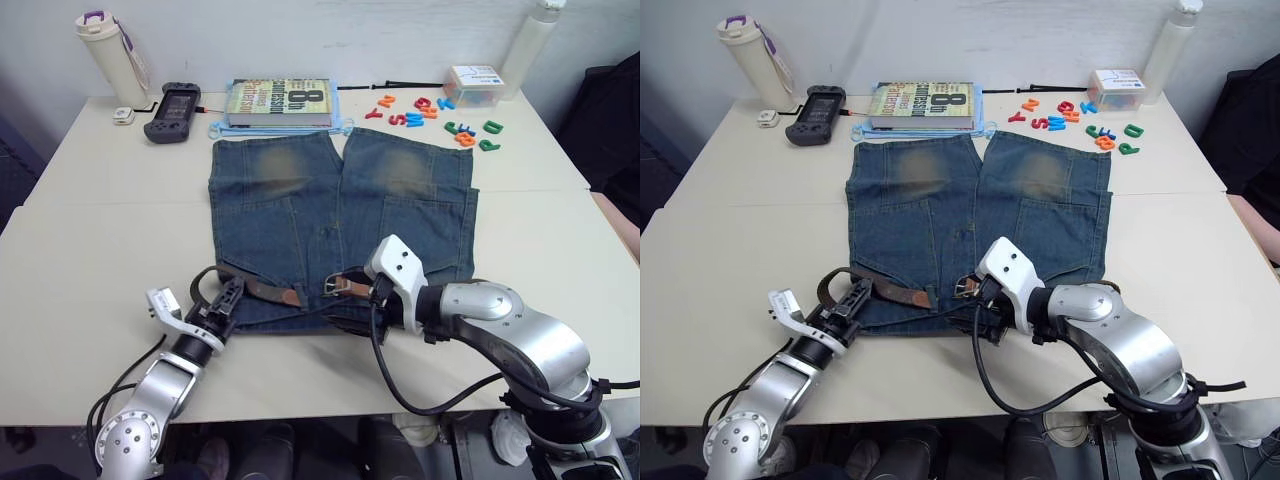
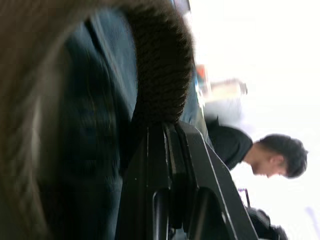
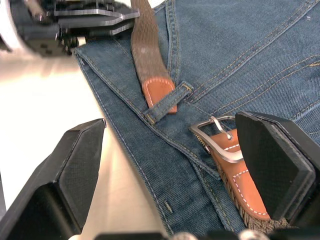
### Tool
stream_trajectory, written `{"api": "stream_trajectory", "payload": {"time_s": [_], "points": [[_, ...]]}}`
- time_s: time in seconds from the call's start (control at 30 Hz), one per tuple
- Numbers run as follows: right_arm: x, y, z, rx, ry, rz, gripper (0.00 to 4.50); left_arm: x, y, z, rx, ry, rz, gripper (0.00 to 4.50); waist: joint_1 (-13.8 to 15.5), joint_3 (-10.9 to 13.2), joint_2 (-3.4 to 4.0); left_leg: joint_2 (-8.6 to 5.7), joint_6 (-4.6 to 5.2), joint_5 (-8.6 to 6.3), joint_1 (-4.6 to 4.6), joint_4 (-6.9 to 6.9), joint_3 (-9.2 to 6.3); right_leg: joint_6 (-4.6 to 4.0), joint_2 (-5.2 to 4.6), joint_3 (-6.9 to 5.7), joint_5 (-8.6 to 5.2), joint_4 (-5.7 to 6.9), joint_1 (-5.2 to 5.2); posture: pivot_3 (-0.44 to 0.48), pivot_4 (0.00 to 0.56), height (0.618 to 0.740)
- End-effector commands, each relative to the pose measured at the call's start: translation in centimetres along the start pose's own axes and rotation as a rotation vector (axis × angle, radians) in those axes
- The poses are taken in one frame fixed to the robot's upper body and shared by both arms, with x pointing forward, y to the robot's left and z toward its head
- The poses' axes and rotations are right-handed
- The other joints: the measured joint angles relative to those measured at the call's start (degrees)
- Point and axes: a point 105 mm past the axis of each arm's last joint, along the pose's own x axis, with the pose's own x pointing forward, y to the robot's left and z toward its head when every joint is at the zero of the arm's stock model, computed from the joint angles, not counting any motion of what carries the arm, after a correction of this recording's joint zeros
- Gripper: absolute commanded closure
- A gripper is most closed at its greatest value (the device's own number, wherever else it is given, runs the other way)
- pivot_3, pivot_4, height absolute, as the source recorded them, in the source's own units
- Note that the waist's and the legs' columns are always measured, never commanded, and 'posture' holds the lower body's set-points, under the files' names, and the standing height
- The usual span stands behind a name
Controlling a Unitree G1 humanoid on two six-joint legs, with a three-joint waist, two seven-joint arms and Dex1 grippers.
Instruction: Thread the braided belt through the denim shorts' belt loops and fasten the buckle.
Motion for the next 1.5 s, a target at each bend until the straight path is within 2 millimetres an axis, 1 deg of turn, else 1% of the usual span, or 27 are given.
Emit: {"api": "stream_trajectory", "payload": {"time_s": [0.03,0.17,0.27,0.33,0.43,0.53,0.63,0.7,0.83,0.87,0.93,1.03,1.13,1.3,1.33,1.37,1.47,1.5], "points": [[-1.0,-0.2,1.5,-0.044,-0.051,-0.029,0.03,0.0,-1.4,-1.0,0.024,0.017,-0.047,4.50,0.02,0.00,0.00,0.00,0.00,0.00,0.00,0.00,0.01,0.00,0.00,0.00,0.00,0.00,0.00,0.000,0.150,0.740],[-1.2,-0.2,1.6,-0.039,-0.054,-0.035,0.03,-0.2,-1.6,-0.8,0.022,-0.017,-0.041,4.50,0.04,0.00,0.00,0.00,0.02,-0.03,0.00,0.00,0.00,0.00,0.00,-0.01,0.00,-0.06,0.03,0.000,0.150,0.740],[-1.3,-0.1,1.7,-0.035,-0.055,-0.033,0.03,-0.7,-2.1,-1.3,0.055,0.000,-0.064,4.50,-0.04,0.01,0.01,0.01,0.02,-0.04,0.00,0.00,0.01,0.00,0.00,-0.01,0.00,-0.08,0.04,0.000,0.150,0.740],[-1.3,0.0,1.8,-0.032,-0.054,-0.026,0.03,-1.1,-2.8,-1.4,0.068,-0.011,-0.078,4.50,-0.01,0.01,0.02,0.01,0.03,-0.05,0.00,-0.01,0.02,0.00,0.00,0.00,0.00,-0.09,0.03,0.000,0.150,0.740],[-1.4,-0.1,1.7,-0.028,-0.048,-0.022,0.03,-1.6,-4.1,-0.8,0.150,-0.035,-0.096,4.50,0.03,0.02,0.02,0.01,0.06,-0.07,-0.01,0.00,0.02,0.00,0.00,0.00,0.00,-0.15,0.06,0.000,0.150,0.740],[-1.3,-0.1,1.7,-0.020,-0.046,-0.016,0.03,-1.9,-5.8,-1.5,0.260,0.006,-0.145,4.50,0.06,0.02,0.02,0.01,0.06,-0.08,-0.01,0.00,0.01,0.00,0.00,-0.02,0.00,-0.18,0.08,0.000,0.150,0.740],[-1.1,0.1,1.7,-0.017,-0.047,-0.006,0.03,-1.7,-6.4,-2.1,0.293,0.020,-0.162,4.50,0.04,0.03,0.05,-0.01,0.10,-0.10,-0.01,0.00,0.03,0.01,-0.01,-0.02,0.00,-0.23,0.11,0.000,0.150,0.740],[-1.1,0.0,1.8,-0.017,-0.049,-0.005,0.03,-1.6,-6.4,-2.3,0.297,0.023,-0.164,4.50,0.04,0.03,0.05,-0.01,0.12,-0.11,-0.01,0.01,0.03,0.01,-0.01,-0.02,0.00,-0.27,0.13,0.000,0.150,0.740],[-1.0,-0.1,1.9,-0.019,-0.051,-0.007,0.03,-1.5,-5.9,-2.9,0.289,0.039,-0.151,4.50,-0.01,0.04,0.07,0.01,0.11,-0.12,-0.01,-0.01,0.04,0.01,0.01,-0.02,0.01,-0.28,0.12,0.000,0.150,0.740],[-1.1,-0.1,2.0,-0.020,-0.053,-0.009,0.03,-1.5,-5.4,-2.9,0.277,0.036,-0.134,4.50,0.00,0.04,0.07,0.02,0.11,-0.12,-0.01,-0.01,0.04,0.01,0.01,-0.03,0.01,-0.28,0.12,0.000,0.150,0.740],[-1.2,-0.2,2.1,-0.024,-0.051,-0.012,0.03,-1.5,-3.9,-2.8,0.251,0.029,-0.087,4.50,0.04,0.04,0.07,0.02,0.11,-0.12,-0.01,-0.01,0.04,0.01,0.01,-0.03,0.00,-0.27,0.12,0.000,0.150,0.740],[-1.4,-0.2,2.1,-0.025,-0.045,-0.015,0.03,-1.8,-1.5,-3.1,0.207,0.036,-0.025,4.50,0.06,0.06,0.09,0.01,0.12,-0.13,0.00,0.01,0.03,0.01,0.00,-0.04,0.00,-0.29,0.15,0.000,0.150,0.740],[-1.6,-0.2,2.0,-0.026,-0.037,-0.017,0.03,-2.2,-0.1,-3.6,0.168,0.045,0.001,4.50,0.05,0.07,0.12,0.01,0.17,-0.16,-0.01,0.00,0.03,0.01,0.00,-0.04,0.01,-0.36,0.16,0.000,0.150,0.740],[-1.9,-0.4,2.0,-0.025,-0.028,-0.021,0.03,-2.2,2.4,-4.6,0.131,0.054,0.053,4.50,0.17,0.07,0.17,-0.01,0.22,-0.19,-0.01,0.01,0.03,0.03,-0.04,-0.08,0.01,-0.46,0.21,0.000,0.150,0.740],[-2.0,-0.4,2.0,-0.025,-0.026,-0.022,0.03,-2.1,2.6,-4.8,0.123,0.057,0.056,4.50,0.19,0.03,0.25,-0.02,0.23,-0.20,-0.01,0.02,0.03,0.04,-0.05,-0.08,0.02,-0.48,0.23,0.000,0.150,0.740],[-2.0,-0.4,2.0,-0.026,-0.025,-0.023,0.03,-1.8,2.4,-5.1,0.119,0.060,0.044,4.50,0.24,0.02,0.32,-0.02,0.24,-0.20,0.01,0.03,0.03,0.06,-0.06,-0.09,0.03,-0.50,0.28,0.000,0.150,0.740],[-2.1,-0.5,2.1,-0.027,-0.023,-0.023,0.03,-1.1,1.7,-5.6,0.118,0.075,0.006,4.50,0.53,0.02,0.47,-0.02,0.24,-0.20,0.02,0.05,0.03,0.14,-0.08,-0.13,0.08,-0.50,0.32,0.000,0.150,0.740],[-2.1,-0.5,2.1,-0.027,-0.021,-0.023,0.03,-0.7,1.1,-5.9,0.127,0.097,-0.019,4.50,0.63,0.02,0.49,-0.03,0.24,-0.20,0.03,0.05,0.02,0.17,-0.09,-0.14,0.09,-0.51,0.32,0.000,0.150,0.740]]}}
